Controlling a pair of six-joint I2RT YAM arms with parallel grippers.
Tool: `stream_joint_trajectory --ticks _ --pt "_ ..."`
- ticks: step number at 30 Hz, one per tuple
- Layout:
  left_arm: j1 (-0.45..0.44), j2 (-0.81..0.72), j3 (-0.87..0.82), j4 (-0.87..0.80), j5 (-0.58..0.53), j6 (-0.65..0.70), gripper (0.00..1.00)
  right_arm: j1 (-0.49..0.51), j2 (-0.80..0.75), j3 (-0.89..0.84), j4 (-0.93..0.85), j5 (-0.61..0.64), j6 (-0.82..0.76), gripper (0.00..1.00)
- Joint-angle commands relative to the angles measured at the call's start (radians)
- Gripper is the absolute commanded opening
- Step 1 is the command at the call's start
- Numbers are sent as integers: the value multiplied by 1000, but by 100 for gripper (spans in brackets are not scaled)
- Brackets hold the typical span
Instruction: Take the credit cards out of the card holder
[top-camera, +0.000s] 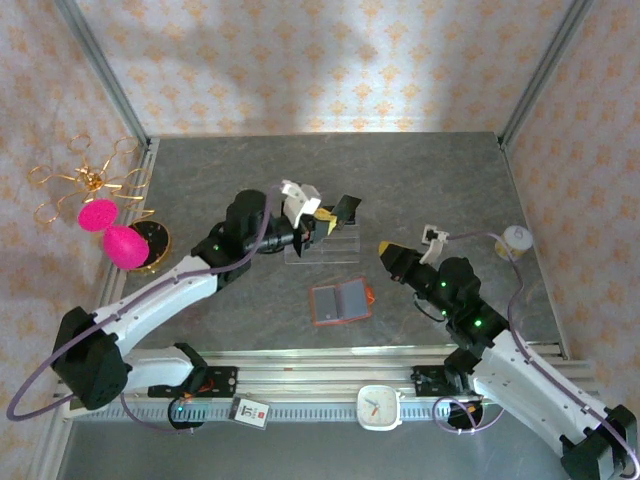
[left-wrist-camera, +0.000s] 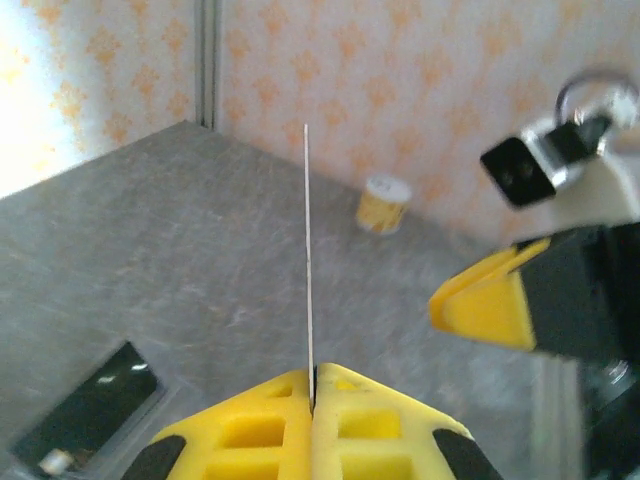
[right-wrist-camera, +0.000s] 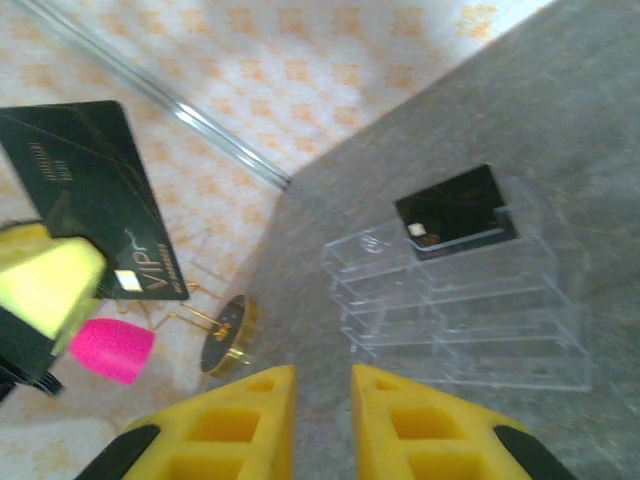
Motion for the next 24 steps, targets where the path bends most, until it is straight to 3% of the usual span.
stream_joint_trajectory --ticks 1,8,13,17,24 --pt "38 85 136 -357 33 410 0 -27 -16 -24 -83 -14 -17 19" --pt "90 344 493 -710 17 701 0 -94 -11 -31 -86 -50 -23 18" --pt "114 533 756 -944 39 829 0 -154 30 -23 -86 -88 -33 17" --pt "119 687 930 -1071 10 887 0 -201 79 -14 -77 -122 -38 17" --pt "117 818 1096 -1150 -18 932 0 -265 165 -3 -40 -181 -48 16"
